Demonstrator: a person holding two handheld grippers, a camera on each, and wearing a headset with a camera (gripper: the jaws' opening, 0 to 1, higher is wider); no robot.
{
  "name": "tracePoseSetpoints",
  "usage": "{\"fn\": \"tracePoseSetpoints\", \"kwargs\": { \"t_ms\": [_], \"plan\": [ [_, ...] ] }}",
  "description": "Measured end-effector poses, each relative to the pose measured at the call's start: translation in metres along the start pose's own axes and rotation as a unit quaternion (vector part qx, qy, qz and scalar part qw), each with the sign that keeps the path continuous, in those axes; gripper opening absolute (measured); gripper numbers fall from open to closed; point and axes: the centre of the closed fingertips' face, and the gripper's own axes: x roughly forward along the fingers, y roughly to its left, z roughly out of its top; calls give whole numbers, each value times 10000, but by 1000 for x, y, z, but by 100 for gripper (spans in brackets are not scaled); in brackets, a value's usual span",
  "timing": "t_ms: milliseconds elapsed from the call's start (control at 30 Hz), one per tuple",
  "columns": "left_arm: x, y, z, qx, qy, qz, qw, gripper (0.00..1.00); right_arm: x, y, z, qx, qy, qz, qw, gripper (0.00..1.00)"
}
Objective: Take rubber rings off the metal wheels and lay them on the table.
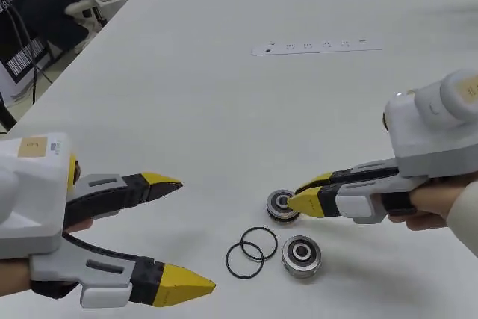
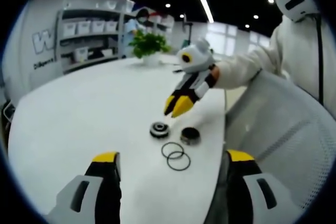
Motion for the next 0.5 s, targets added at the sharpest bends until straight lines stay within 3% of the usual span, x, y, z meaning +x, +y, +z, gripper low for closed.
{"fn": "tracePoseSetpoints", "kwargs": {
  "t_ms": [167,367,500],
  "plan": [
    [0,2,16,120,-87,-7,9999,80,-4,-5,-1,-107,-16,-60,9999,13],
    [2,7,46,286,-266,-26,9992,79,-6,-12,-5,-217,8,-148,9997,14],
    [9,11,63,610,-275,-64,9977,77,-6,-15,-7,-309,22,-178,9994,14]
  ]
}}
